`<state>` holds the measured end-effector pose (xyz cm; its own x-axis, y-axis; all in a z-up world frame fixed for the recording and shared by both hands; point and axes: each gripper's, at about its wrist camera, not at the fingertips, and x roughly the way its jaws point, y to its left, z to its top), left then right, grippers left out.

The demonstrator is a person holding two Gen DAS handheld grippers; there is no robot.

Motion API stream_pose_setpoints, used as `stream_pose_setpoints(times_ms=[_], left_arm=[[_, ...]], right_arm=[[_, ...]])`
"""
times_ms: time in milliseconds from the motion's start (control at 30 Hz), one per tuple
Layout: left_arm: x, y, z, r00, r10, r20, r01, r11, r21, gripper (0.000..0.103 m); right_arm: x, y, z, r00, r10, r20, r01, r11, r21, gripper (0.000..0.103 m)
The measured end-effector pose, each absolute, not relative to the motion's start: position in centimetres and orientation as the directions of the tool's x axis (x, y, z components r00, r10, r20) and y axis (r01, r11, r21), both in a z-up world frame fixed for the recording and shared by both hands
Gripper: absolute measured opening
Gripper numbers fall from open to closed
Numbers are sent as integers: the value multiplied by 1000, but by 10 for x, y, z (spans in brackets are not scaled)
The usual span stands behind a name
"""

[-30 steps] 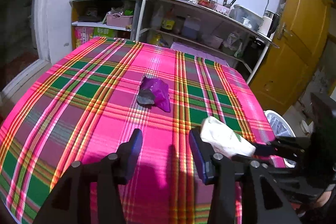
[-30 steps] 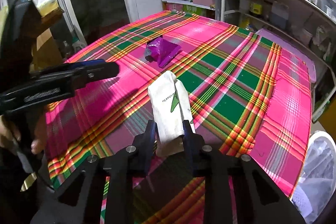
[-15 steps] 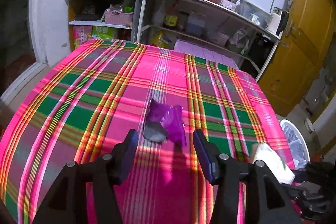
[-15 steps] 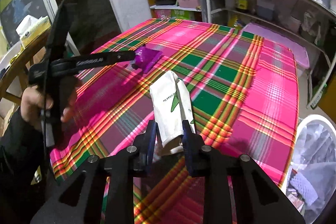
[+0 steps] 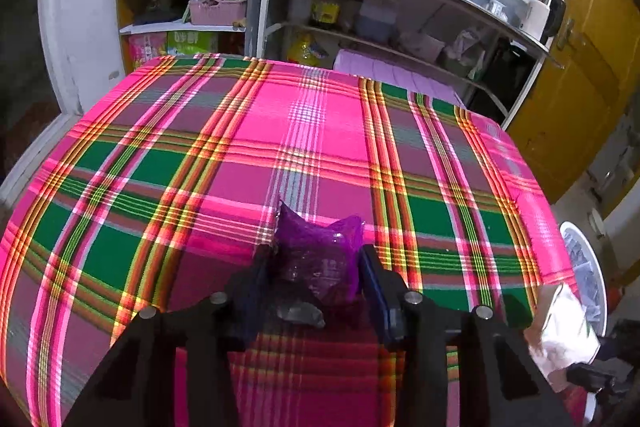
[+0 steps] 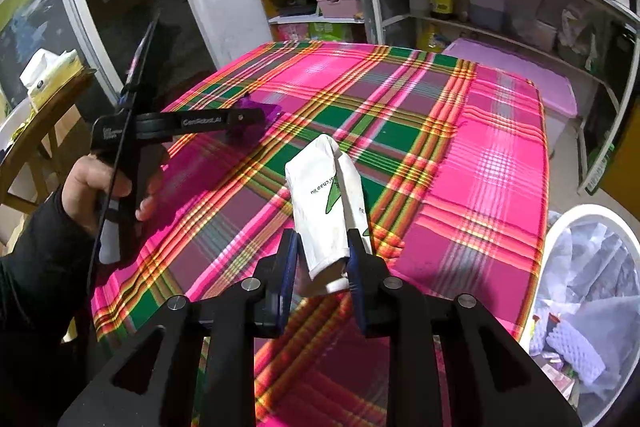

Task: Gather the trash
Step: 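Grasp the white tissue with the right gripper while the left grasps the purple wrapper, then carry the tissue and purple wrapper over the bin with both grippers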

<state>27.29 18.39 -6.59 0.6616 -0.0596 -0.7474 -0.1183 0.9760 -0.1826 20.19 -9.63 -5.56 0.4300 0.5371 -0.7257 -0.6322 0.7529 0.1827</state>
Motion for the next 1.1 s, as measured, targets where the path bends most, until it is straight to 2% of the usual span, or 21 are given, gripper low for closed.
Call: stream_pose_setpoints(times_ms=[67, 167, 667, 1100], left_arm=[[269, 179, -65, 666, -65, -744, -106, 978, -180, 37], [262, 174, -61, 675, -67, -734, -102, 978, -183, 36], [176, 98, -16, 756, -120, -644, -16, 980, -201, 36], [126, 33, 12, 775, -175, -607, 76, 980, -185, 36]], right_arm=[[202, -99, -55, 434, 535, -725, -625, 758, 186, 25], [200, -103, -53, 444, 533, -720, -613, 767, 189, 25], [172, -150, -30, 525, 513, -679, -547, 815, 193, 25], [138, -192, -12, 579, 505, -640, -507, 838, 202, 25]])
